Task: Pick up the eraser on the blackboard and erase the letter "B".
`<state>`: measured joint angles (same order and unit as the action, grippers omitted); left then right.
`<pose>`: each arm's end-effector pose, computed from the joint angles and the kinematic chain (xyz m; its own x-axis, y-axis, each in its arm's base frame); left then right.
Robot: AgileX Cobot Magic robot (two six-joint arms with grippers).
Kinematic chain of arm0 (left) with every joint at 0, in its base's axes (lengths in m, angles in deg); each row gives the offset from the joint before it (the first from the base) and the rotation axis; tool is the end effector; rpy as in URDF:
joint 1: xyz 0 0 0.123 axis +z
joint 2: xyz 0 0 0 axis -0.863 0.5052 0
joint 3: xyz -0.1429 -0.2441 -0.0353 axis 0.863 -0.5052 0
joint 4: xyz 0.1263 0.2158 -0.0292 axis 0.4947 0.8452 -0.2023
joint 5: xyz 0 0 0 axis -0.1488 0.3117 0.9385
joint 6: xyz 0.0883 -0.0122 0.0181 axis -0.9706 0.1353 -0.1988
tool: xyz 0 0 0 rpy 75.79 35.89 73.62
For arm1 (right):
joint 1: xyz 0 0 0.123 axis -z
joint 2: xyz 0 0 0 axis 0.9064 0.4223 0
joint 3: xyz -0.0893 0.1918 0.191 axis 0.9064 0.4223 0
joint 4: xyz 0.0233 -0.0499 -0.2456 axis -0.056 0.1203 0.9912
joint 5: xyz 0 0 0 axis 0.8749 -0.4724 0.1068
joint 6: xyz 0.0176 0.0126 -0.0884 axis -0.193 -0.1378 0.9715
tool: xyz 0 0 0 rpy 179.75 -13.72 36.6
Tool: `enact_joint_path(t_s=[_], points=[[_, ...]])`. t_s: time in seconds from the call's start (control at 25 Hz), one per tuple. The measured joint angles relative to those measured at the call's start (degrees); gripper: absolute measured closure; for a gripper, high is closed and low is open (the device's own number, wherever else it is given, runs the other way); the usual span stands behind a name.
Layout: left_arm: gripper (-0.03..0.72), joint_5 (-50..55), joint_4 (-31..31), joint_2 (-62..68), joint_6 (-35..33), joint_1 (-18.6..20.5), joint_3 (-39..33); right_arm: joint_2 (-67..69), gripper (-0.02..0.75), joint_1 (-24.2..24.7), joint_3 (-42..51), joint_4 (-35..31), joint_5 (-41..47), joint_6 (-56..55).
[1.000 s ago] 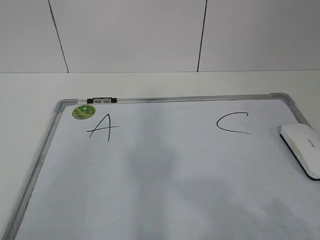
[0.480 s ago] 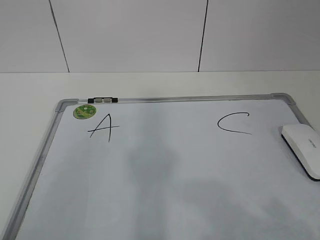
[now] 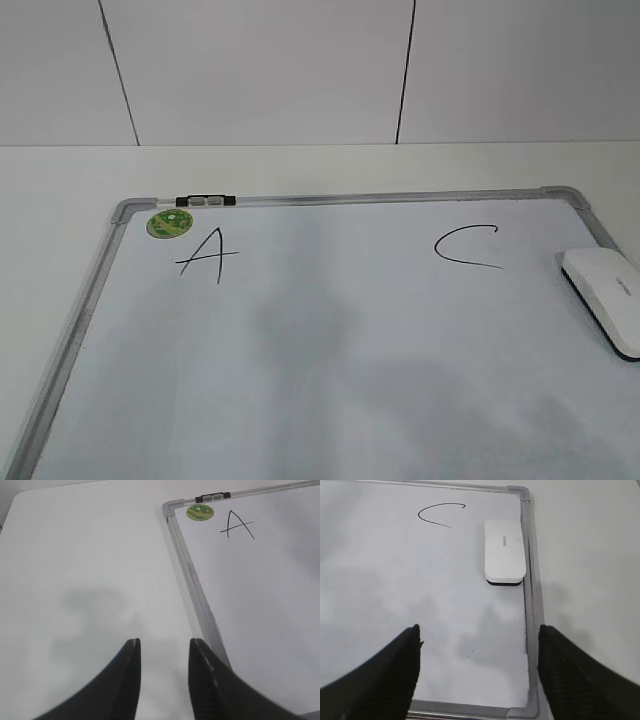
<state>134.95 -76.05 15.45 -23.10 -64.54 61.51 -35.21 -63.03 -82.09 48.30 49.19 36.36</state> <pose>-0.0088 -0.0030 0.2792 -0.4868 0.0754 -0.8702 0.1377 0.9904 0.0088 -0.0120 0.0082 0.2719 -0.5038 -0.1295 -0.8540 -0.1131 0.9901 -0.0835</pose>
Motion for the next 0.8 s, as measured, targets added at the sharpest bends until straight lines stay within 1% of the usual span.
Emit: enact_joint_path(t_s=[0.16,0.4,0.8], points=[[0.445,0.0,-0.24,0.0,0.0,1.34,0.0,0.0,0.154,0.0,0.0,0.0,0.0,0.0],[0.445,0.0,-0.51,0.0,0.0,5.31,0.0,0.0,0.154,0.0,0.0,0.0,0.0,0.0],[0.445,0.0,-0.55,0.0,0.0,5.81,0.0,0.0,0.154,0.0,0.0,0.0,-0.04,0.0]])
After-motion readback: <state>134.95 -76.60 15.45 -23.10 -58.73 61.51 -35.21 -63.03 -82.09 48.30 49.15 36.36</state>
